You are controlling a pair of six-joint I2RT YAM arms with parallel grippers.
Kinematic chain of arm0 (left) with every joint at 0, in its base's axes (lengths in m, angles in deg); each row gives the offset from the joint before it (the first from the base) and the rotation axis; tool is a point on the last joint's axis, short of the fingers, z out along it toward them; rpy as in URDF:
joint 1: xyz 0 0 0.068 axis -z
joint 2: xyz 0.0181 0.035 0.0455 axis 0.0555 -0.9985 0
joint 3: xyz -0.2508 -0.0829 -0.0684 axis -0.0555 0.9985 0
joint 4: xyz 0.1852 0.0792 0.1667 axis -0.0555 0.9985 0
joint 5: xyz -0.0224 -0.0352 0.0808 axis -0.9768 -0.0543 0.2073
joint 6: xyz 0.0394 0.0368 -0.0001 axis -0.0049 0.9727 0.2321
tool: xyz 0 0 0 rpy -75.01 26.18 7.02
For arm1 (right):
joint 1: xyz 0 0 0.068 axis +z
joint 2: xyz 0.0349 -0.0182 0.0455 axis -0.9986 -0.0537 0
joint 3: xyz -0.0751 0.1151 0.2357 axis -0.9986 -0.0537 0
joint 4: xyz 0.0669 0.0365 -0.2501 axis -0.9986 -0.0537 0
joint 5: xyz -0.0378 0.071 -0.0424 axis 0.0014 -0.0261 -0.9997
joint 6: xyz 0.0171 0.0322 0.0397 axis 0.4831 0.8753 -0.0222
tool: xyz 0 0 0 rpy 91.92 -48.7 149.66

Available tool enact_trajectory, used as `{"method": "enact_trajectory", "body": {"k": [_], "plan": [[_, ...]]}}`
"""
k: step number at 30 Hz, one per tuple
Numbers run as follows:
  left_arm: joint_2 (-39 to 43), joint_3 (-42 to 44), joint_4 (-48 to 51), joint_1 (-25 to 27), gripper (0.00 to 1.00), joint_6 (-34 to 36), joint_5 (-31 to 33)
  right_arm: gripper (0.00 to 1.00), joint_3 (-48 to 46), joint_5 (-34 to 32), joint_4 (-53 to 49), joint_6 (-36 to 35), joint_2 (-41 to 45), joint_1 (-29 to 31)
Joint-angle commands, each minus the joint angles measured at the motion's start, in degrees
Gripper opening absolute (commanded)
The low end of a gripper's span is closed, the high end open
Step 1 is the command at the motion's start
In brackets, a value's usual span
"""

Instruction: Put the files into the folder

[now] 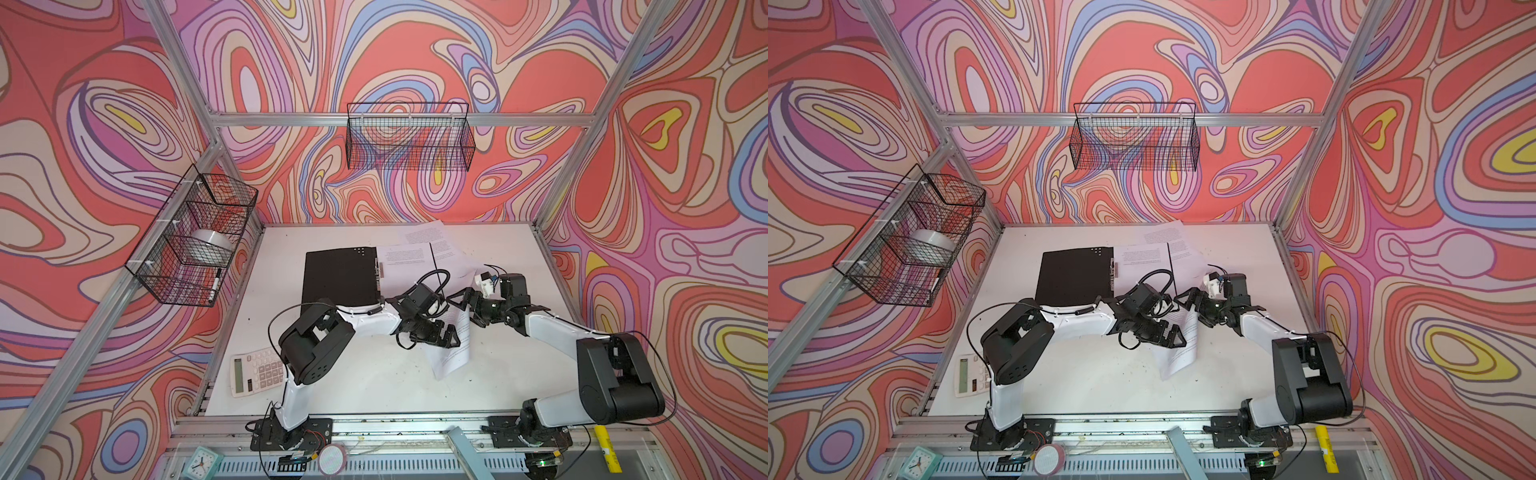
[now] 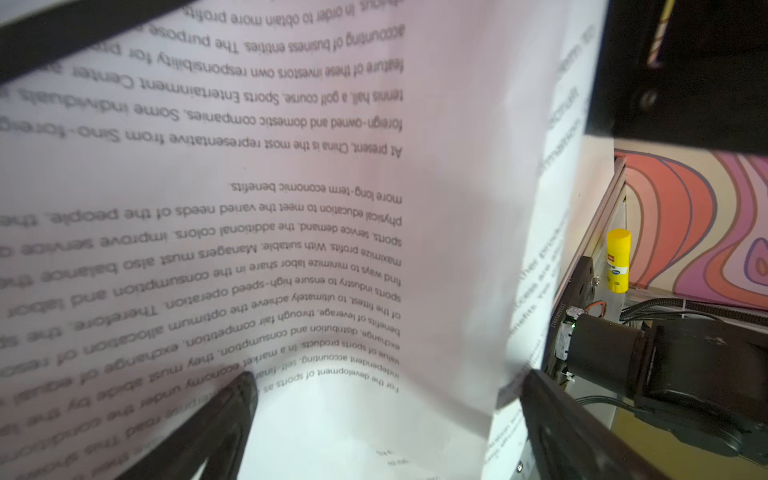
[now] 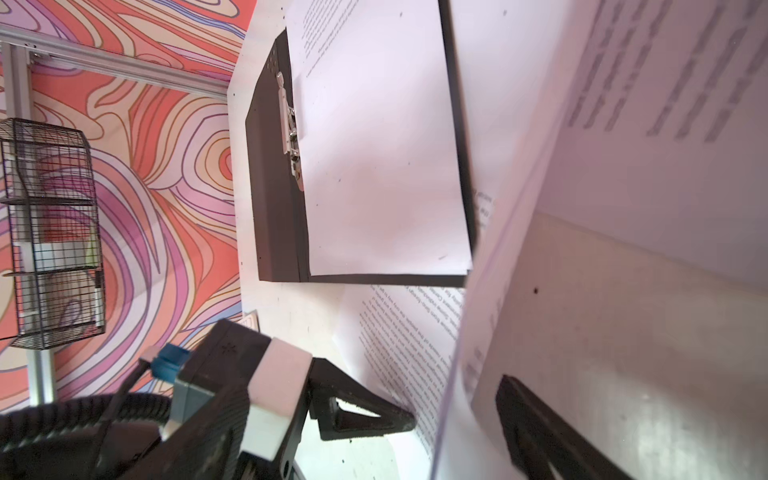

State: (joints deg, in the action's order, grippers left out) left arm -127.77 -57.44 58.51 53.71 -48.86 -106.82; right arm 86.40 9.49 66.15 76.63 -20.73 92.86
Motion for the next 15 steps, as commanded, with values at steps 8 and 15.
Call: {"method": "enact_trajectory", "body": {"k": [8, 15], "plan": [[-2.0, 2.6, 4.2, -0.6, 1.0, 1.0, 3.7, 0.91, 2.1, -3.5, -8.1, -3.6, -1.1, 0.4], [-2.3, 2.9, 3.6, -0.9, 1.0, 0.8, 3.2, 0.81, -3.0, 0.1, -7.7, 0.3, 4.8, 0.3]]}}
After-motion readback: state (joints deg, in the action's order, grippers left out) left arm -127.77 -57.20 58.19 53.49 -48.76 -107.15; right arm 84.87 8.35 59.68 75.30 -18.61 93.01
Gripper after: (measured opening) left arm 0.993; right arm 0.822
